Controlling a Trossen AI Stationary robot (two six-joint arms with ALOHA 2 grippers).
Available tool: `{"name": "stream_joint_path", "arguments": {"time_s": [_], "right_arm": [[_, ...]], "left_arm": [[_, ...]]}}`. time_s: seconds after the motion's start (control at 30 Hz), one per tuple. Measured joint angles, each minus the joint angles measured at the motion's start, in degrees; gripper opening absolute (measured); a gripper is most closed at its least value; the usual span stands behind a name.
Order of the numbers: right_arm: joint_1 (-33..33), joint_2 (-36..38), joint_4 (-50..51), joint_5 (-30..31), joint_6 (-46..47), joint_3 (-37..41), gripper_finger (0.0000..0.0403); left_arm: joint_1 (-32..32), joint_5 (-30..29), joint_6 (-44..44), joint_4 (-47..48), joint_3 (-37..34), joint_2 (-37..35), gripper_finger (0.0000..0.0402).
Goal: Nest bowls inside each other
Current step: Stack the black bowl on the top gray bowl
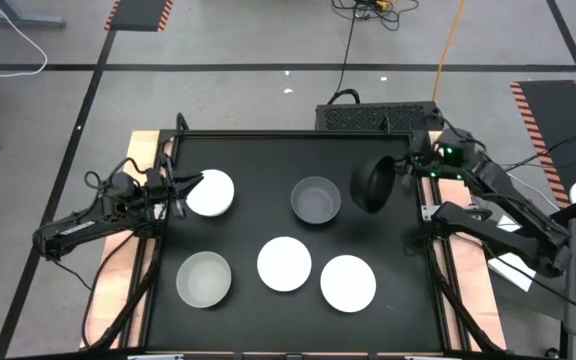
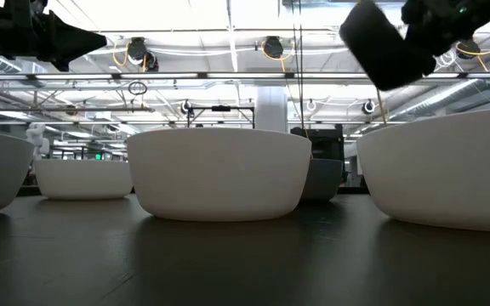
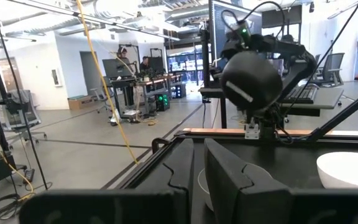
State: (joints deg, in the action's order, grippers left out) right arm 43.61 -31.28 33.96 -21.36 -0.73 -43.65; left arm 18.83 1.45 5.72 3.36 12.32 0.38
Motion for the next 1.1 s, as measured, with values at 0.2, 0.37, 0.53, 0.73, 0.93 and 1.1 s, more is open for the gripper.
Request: {"name": "stream_joint_path", "arguments": {"time_s": [0.2, 0.37, 0.53, 0.73, 0.93, 1.1], "right_arm": [[-2.26, 5.69, -5.11, 0.28, 0.88, 6.48, 0.0], [-2.49, 11.29, -5.32, 0.39, 0.61, 10.51, 0.0], [-2.49, 15.26, -4.07, 2.48, 2.96, 11.25, 0.0], [-2.49, 17.72, -9.01, 3.29, 11.54, 15.29, 0.0], [-2.49, 17.61, -23.21, 3.32, 15.01, 25.47, 0.0], [-2.49, 17.57, -33.88, 3.32, 14.77, 30.37, 0.0]], "left_arm": [[0.0, 0.0, -0.04, 0.0, 0.0, 0.0, 0.0042], [0.0, 0.0, -0.08, -0.04, 0.0, 0.0, 0.0042], [0.0, 0.0, -0.22, -0.04, 0.0, 0.0, 0.0042], [0.0, -0.01, -0.2, 0.11, 0.0, 0.0, 0.0042], [0.0, -0.01, 0.0, 0.28, 0.0, 0.0, 0.0042], [0.0, 0.0, -0.1, 0.26, 0.0, 0.0, 0.0042]]}}
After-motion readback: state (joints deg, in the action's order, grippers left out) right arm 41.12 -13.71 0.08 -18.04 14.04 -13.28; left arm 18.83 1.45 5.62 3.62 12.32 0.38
